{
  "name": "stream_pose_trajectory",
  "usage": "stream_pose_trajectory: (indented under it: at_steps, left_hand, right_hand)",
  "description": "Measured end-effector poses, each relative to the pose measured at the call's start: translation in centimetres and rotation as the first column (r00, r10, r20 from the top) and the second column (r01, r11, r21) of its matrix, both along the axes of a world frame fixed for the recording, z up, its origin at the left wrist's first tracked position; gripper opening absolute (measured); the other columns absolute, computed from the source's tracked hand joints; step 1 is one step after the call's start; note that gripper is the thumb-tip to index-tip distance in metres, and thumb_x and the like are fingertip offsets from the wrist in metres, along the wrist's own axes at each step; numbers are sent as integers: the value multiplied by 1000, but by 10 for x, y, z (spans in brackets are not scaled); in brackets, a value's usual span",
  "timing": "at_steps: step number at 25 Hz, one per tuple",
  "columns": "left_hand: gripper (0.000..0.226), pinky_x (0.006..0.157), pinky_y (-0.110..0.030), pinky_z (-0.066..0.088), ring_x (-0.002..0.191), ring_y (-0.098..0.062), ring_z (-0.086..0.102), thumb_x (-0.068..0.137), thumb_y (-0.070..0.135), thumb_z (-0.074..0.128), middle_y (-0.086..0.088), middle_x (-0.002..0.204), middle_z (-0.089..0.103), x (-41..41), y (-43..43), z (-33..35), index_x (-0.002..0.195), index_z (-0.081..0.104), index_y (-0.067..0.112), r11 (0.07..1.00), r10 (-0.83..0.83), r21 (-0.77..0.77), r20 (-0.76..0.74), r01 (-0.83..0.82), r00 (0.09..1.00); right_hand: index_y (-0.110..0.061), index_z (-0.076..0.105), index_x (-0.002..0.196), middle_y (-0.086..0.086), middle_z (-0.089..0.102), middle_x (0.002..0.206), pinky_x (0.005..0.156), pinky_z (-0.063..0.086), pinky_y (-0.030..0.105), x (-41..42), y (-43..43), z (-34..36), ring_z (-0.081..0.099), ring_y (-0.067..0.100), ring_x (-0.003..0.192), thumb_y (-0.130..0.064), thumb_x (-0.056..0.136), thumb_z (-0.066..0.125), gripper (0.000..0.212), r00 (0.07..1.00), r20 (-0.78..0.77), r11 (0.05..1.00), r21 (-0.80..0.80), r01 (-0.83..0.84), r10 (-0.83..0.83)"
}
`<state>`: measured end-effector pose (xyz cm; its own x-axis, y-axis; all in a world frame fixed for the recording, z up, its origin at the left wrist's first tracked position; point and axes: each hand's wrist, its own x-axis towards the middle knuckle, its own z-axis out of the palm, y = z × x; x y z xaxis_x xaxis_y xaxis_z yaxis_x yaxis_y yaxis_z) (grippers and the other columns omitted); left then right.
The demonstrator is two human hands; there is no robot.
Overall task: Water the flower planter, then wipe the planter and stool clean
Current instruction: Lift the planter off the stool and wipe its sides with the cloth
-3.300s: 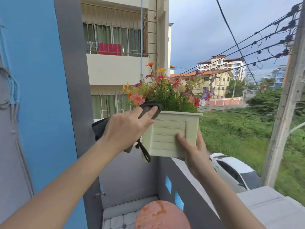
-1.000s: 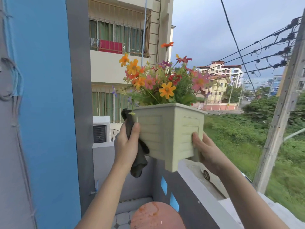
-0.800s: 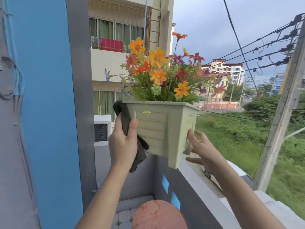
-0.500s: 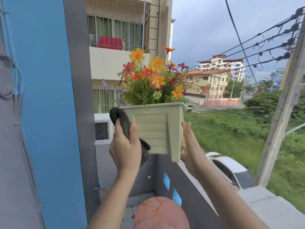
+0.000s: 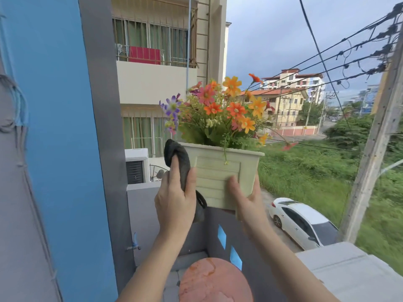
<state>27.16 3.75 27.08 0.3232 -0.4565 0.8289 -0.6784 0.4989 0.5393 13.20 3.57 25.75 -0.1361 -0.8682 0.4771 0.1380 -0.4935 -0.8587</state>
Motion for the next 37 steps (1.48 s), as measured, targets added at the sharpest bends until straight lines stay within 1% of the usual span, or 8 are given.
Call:
stream_pose_trajectory:
  at_steps: [7,11,14,20,23,26,30,37]
  left_hand:
    - [52,39,-30,42,47,-29,52,94,51,33,-8,71,54,33,-2,31,124,61,20,970,242,-129,437,-206,866]
    - [47,37,-25,37,44,-26,53,95,48,33,-6,67,55,44,-9,50,118,65,22,977,210,-176,675,-121,707]
    - [44,38,-20,28,43,-24,54,94,42,37,-5,68,58,45,-12,61,114,67,17,971,240,-200,781,-133,577]
    - [31,40,-21,25,48,-25,53,88,22,56,-7,77,57,53,-13,76,118,62,21,964,266,-239,883,-116,386]
    - [57,39,-23,29,57,-27,55,69,-2,70,-9,88,61,51,-10,71,119,62,22,960,279,-247,875,-131,395]
    - [58,37,-25,39,62,-26,56,72,-7,59,-7,95,64,44,-13,68,122,60,23,953,293,-300,865,-50,407]
    - [53,39,-25,39,60,-23,54,79,2,36,-3,92,65,30,-15,77,117,63,27,942,269,-320,900,98,343]
    - [54,41,-22,28,59,-21,55,79,10,34,0,87,63,-5,-16,90,123,59,31,937,284,-321,931,141,229]
  right_hand:
    - [-25,39,144,-6,64,128,101,49,40,-17,-7,-4,61,8,116,-43,80,65,72,999,-33,999,-17,27,-28]
    - [-25,38,144,-3,64,129,99,50,46,-19,-13,-10,61,14,117,-49,77,66,76,1000,-18,1000,-7,16,-16]
    - [-19,37,145,1,62,131,96,53,32,-17,-18,-12,61,11,116,-41,81,63,72,999,1,999,-13,45,-45]
    - [-27,36,145,-2,62,131,80,59,26,-22,-17,-9,63,11,114,-40,84,68,69,999,52,1000,18,-7,6]
    - [-33,33,147,-6,60,133,85,57,31,-25,-17,-8,60,9,117,-42,81,63,72,999,-10,999,-9,40,-40]
    - [-35,32,146,-10,61,132,101,48,48,-24,-18,-10,60,9,118,-43,81,64,72,999,-10,999,-4,34,-34]
    - [-36,32,146,-11,59,134,103,47,48,-18,-18,-11,58,6,120,-47,81,64,73,999,-48,1000,11,18,-18]
    - [-32,34,146,-6,58,136,105,46,41,-2,-19,-15,55,9,123,-35,87,60,65,999,-41,998,-51,26,-28]
